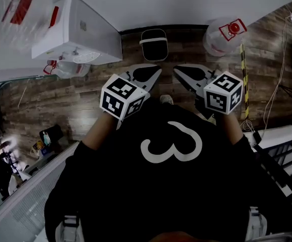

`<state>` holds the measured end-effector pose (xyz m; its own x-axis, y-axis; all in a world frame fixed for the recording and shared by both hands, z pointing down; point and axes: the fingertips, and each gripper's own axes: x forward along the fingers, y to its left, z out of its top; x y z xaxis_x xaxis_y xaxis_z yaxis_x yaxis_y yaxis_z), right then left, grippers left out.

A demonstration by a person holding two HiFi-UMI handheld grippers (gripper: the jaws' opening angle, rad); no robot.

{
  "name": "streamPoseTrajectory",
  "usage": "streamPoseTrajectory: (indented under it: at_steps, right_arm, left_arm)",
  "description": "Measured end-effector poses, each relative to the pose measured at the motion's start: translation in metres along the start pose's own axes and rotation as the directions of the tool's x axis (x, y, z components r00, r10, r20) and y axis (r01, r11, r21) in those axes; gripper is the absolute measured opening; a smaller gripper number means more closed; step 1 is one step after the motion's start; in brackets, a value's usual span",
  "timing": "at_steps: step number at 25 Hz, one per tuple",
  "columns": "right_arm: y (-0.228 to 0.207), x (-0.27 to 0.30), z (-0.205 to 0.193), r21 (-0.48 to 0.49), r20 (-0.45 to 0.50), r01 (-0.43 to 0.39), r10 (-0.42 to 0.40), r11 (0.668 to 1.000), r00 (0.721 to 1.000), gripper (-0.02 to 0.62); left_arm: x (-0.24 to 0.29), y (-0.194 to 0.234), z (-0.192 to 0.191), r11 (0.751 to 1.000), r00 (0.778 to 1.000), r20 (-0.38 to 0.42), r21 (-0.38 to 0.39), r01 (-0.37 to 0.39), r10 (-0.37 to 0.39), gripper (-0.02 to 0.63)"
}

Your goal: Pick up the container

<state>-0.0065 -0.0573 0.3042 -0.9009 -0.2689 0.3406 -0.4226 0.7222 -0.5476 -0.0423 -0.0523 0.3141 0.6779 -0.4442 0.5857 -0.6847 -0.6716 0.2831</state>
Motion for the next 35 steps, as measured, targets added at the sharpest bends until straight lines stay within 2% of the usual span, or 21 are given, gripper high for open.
streamPoseTrajectory:
  at_steps: [8, 15, 21, 24, 28, 35]
  right_arm:
    - [-0.035, 0.023, 0.007, 0.031, -0.027, 0.016, -0.015, 0.999, 1.000, 0.025]
    - [-0.092, 0.050, 0.013, 0.109, -0.054, 0.055, -0.049, 0.993, 0.997, 0.025]
    - [-0.131, 0.085, -0.001, 0.163, -0.103, 0.065, -0.049, 0.985, 0.993, 0.025]
    - [-0.153, 0.104, -0.015, 0.206, -0.137, 0.067, -0.040, 0.976, 0.990, 0.025]
    - [-0.184, 0.127, -0.036, 0.264, -0.168, 0.078, -0.034, 0.961, 0.985, 0.025]
    - [-0.213, 0.147, -0.087, 0.400, -0.193, 0.095, -0.018, 0.912, 0.981, 0.025]
  left_arm:
    - [0.029, 0.042, -0.001, 0.999, 1.000, -0.025, -0.030, 0.012, -0.013, 0.018]
    - [0.069, 0.103, -0.001, 0.999, 0.997, -0.081, -0.053, 0.007, -0.012, 0.020]
    - [0.105, 0.155, -0.019, 0.997, 0.987, -0.160, -0.073, -0.025, 0.013, 0.025]
    - [0.124, 0.181, -0.029, 0.997, 0.982, -0.189, -0.079, -0.019, 0.004, 0.068]
    - [0.158, 0.217, -0.045, 1.000, 0.975, -0.223, -0.028, -0.005, -0.001, 0.111]
    - [0.216, 0.251, -0.086, 0.992, 0.948, -0.315, 0.128, 0.008, 0.033, 0.186]
